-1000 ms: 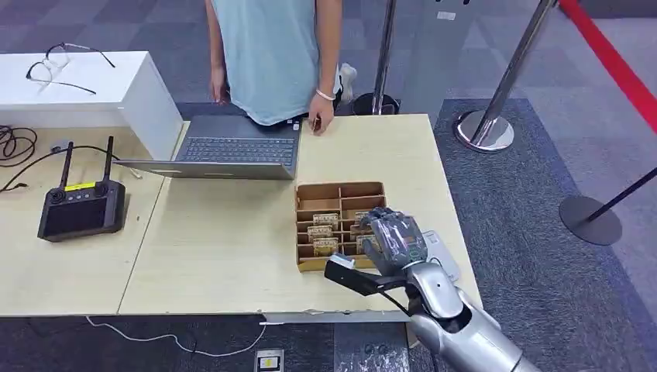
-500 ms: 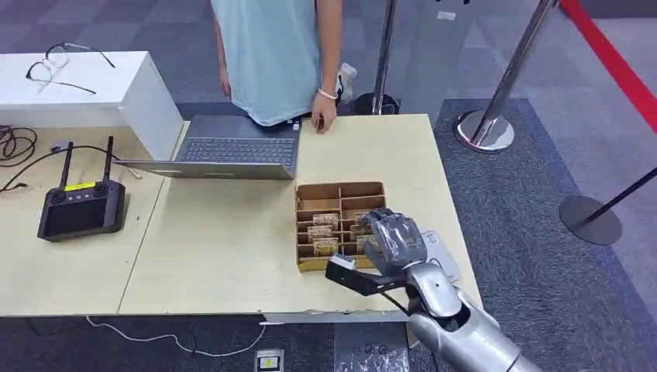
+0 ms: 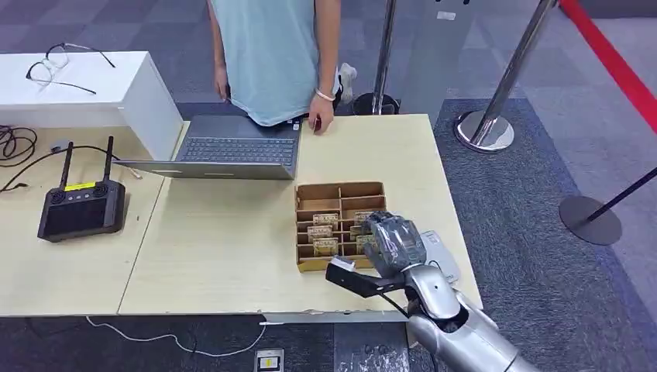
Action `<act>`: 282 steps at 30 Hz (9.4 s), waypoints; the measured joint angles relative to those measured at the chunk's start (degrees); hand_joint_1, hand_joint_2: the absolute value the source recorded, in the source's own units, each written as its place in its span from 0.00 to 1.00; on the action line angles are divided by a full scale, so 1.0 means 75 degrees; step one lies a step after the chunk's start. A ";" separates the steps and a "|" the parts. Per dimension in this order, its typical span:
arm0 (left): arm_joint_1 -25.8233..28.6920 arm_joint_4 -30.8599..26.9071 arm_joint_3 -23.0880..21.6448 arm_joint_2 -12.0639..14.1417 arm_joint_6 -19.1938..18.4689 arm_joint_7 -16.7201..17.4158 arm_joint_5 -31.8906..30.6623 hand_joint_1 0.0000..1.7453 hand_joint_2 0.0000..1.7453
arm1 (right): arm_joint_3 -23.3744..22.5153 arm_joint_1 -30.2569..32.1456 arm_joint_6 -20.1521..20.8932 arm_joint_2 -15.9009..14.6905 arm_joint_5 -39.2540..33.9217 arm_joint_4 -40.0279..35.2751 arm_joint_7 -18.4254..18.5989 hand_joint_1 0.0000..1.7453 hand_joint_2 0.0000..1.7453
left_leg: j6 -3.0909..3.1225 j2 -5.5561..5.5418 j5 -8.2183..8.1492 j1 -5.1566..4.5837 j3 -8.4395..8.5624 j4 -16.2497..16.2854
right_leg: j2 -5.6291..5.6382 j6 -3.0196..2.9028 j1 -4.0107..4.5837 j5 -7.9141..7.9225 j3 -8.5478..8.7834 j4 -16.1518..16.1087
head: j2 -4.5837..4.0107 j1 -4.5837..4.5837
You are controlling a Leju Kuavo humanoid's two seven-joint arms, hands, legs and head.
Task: Pass the card to the sensor for recognition and then transmit it.
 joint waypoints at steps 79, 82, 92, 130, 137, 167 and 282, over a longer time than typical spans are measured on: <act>0.0002 0.0000 0.0000 -0.0006 0.0070 -0.0131 -0.0035 0.00 1.00 | 0.0090 -0.0484 -0.0163 0.0149 0.0221 -0.0268 0.0052 0.83 1.00 | 0.0000 0.0000 0.0000 0.0000 0.0001 0.0000 | 0.0000 0.0000 0.0000 0.0000 0.0001 0.0000 | 0.0000 0.0000; 0.0002 0.0000 0.0000 -0.0006 0.0070 -0.0131 -0.0038 0.00 1.00 | 0.0099 -0.0460 -0.0166 0.0149 0.0157 -0.0204 0.0052 0.69 1.00 | 0.0000 0.0000 0.0000 0.0000 0.0001 0.0001 | 0.0000 0.0000 0.0000 0.0000 0.0001 0.0001 | 0.0000 0.0000; 0.0002 0.0000 0.0000 -0.0006 0.0079 -0.0131 -0.0029 0.00 1.00 | 0.0108 -0.0369 -0.0163 0.0178 0.0070 0.0015 0.0049 0.50 1.00 | 0.0000 0.0000 0.0000 0.0000 0.0000 0.0000 | 0.0000 0.0000 0.0000 0.0000 0.0001 0.0001 | 0.0000 0.0000; 0.0003 0.0000 0.0000 -0.0006 0.0137 -0.0192 -0.0023 0.00 1.00 | 0.0111 -0.0343 -0.0120 0.0230 0.0047 0.0356 0.0041 0.44 1.00 | 0.0000 0.0000 0.0000 0.0000 0.0002 0.0001 | 0.0000 0.0000 0.0000 0.0000 0.0001 0.0001 | 0.0000 0.0000; 0.0005 0.0000 0.0000 -0.0006 0.0134 -0.0192 -0.0023 0.00 1.00 | 0.0087 -0.0347 -0.0009 0.0111 0.0125 0.0216 0.0140 0.44 1.00 | 0.0000 0.0000 0.0000 0.0000 0.0002 0.0001 | 0.0000 0.0000 -0.0001 0.0001 0.0002 0.0001 | 0.0000 0.0000; 0.0005 0.0000 0.0000 -0.0006 0.0111 -0.0190 -0.0026 0.00 1.00 | -0.0254 -0.0337 0.0178 -0.0297 0.0154 -0.0425 0.0347 0.44 1.00 | 0.0000 0.0000 0.0000 0.0000 0.0003 0.0002 | 0.0000 0.0000 -0.0001 0.0001 0.0002 0.0001 | 0.0000 -0.0003; 0.0001 0.0000 0.0000 -0.0006 0.0137 -0.0233 -0.0055 0.00 1.00 | -0.0213 -0.0305 0.0178 -0.0219 -0.0254 0.0172 0.0277 1.00 1.00 | 0.0000 0.0001 0.0001 0.0000 0.0009 0.0001 | 0.0000 0.0000 0.0000 0.0001 0.0009 0.0001 | 0.0000 0.0000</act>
